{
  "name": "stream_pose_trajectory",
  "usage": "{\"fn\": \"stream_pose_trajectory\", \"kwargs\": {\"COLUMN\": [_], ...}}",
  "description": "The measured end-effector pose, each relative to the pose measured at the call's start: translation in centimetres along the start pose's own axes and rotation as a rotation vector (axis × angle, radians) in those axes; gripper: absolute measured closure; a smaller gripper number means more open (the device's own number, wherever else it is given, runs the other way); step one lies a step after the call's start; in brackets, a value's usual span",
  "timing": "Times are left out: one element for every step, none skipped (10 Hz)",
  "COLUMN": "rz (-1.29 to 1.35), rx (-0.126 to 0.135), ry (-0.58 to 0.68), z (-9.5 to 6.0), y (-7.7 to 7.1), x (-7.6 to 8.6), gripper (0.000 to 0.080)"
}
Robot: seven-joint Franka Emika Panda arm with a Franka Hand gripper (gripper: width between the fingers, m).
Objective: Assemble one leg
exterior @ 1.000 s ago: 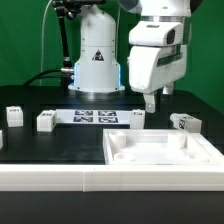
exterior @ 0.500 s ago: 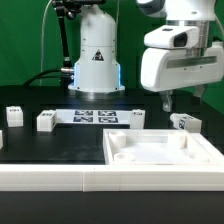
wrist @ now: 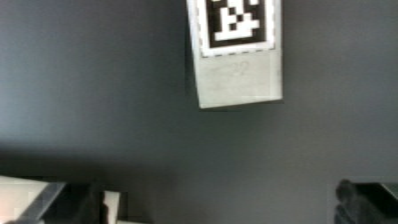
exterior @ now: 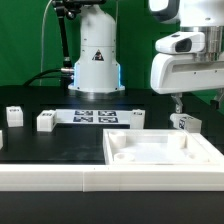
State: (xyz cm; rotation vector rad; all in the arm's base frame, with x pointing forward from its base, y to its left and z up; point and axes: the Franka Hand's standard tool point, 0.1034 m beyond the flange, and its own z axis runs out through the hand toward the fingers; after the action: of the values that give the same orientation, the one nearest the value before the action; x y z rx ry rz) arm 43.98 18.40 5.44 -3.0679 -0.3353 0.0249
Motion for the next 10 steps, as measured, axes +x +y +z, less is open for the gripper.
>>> {"fn": "stream_pose_trajectory", "kwargs": {"rz": [-0.002,-0.007,-0.017,-0.022,-0.025,-0.04,-0.04,-0.036,-0.035,-0.034], "rx": [0.001,0.001,-0.007,-0.017,-0.022,-0.03,-0.035,-0.038,-0.047,-0.053], "ry": [0.006,-0.003,-0.058,-0.128,-0.175,-0.257,-0.315,-0.359,-0.448,-0.52], "z": [0.0,0.2,0.6,0.9,1.1,1.5,2.0,2.4,2.5,2.6], "y": [-0.1,-0.4,-1.1,-1.3,-1.2,-0.8,-0.6,-0.4,-0.1,0.0], "x": [0.1,-0.3,-1.0,-1.1,-0.9,-1.3,-1.3,-1.4,-1.9,-2.0], "gripper": [0.015,0.015,0.015,0.015,0.015,0.015,0.015,0.015,0.015,0.015]}}
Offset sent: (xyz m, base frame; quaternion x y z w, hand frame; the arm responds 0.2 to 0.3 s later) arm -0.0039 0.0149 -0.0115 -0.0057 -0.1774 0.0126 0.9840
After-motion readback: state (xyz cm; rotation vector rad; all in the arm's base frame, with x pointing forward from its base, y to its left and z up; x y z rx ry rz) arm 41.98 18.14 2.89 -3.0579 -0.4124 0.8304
